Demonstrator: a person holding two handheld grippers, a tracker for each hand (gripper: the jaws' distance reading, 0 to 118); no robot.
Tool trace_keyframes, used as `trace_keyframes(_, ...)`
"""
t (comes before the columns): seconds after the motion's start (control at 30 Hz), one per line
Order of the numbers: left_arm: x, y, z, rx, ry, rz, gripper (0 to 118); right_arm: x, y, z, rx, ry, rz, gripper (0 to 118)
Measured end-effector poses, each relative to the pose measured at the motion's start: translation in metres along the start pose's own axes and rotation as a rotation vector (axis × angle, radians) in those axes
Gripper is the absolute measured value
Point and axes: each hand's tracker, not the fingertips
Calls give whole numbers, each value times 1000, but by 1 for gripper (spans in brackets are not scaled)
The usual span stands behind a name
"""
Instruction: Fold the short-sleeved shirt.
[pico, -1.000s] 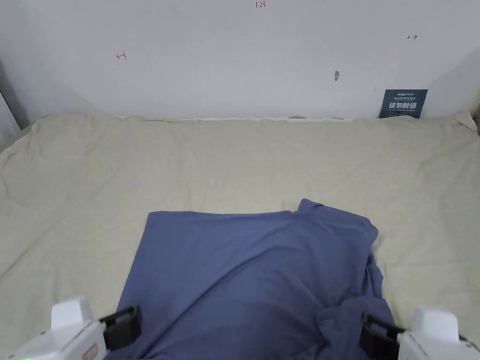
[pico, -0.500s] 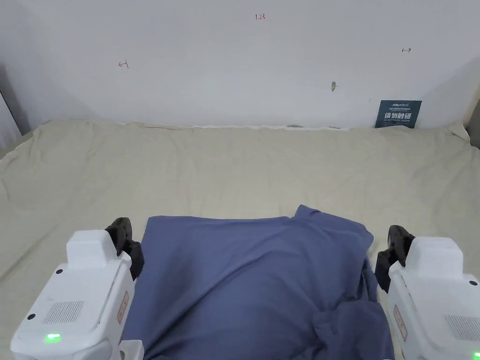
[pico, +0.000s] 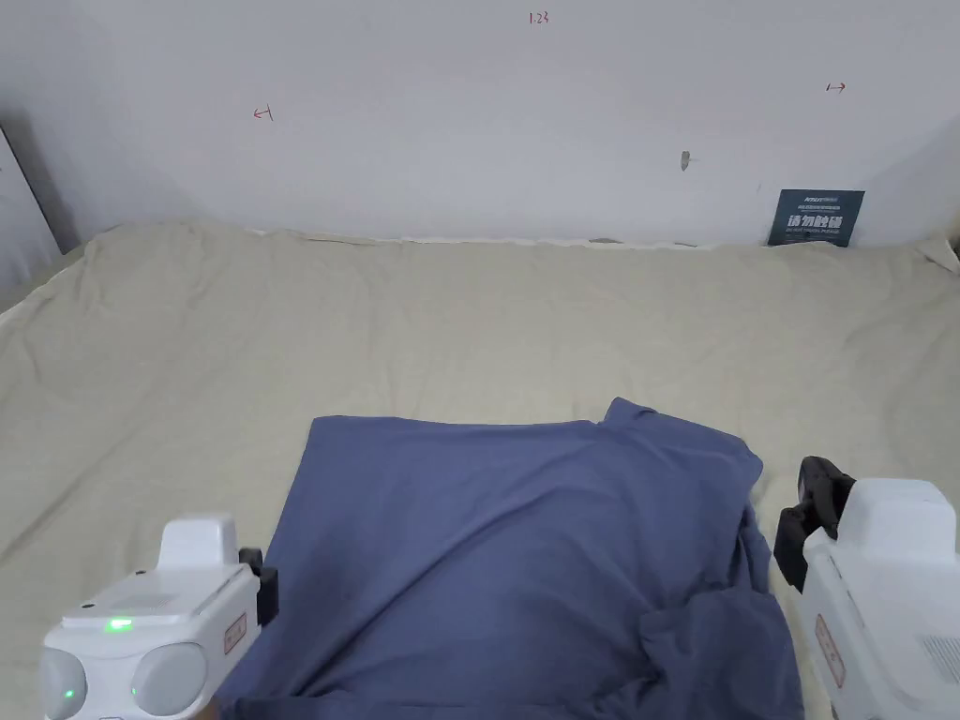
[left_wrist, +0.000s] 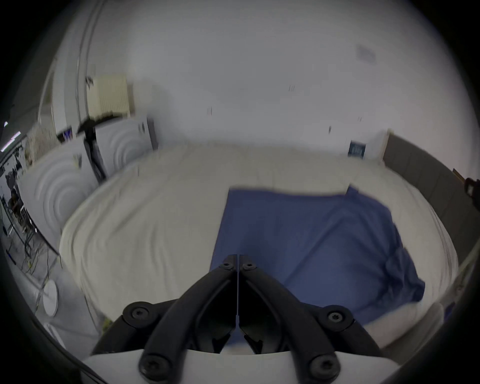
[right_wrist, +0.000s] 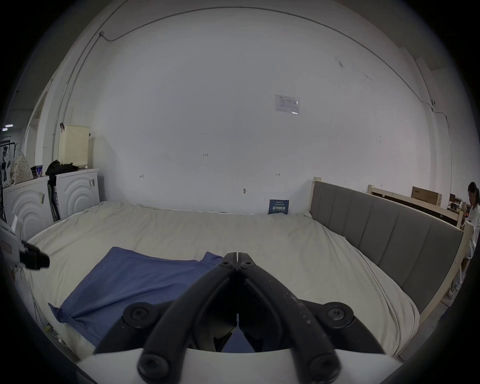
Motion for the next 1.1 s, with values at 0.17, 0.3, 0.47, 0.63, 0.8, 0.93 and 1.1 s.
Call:
trace_keyframes(0.17,-26,-39,-31,-197,-59,33,33,3,-8,-2,-27,5,6,1)
trace_keyframes(0.3,-38,-66,-48,-274,-49,88,117,2,-14,-3,-50,0,22,2)
trace_keyframes(0.47,-36,-86,-61,-267,-1,67,90,4,-22,-5,-85,-4,21,2)
trace_keyframes(0.63,-30,-101,-67,-218,-87,31,14,7,-32,-1,-113,-26,25,2)
trace_keyframes(0.8,-16,-92,-56,-179,-44,-20,8,21,-67,-5,-277,-53,-60,26)
trace_keyframes(0.93,-18,-82,-43,-129,-63,38,8,30,-121,-23,-549,-57,-89,114)
trace_keyframes(1.1,-21,-77,-38,-117,-75,44,8,19,-176,-36,-688,-42,-18,100)
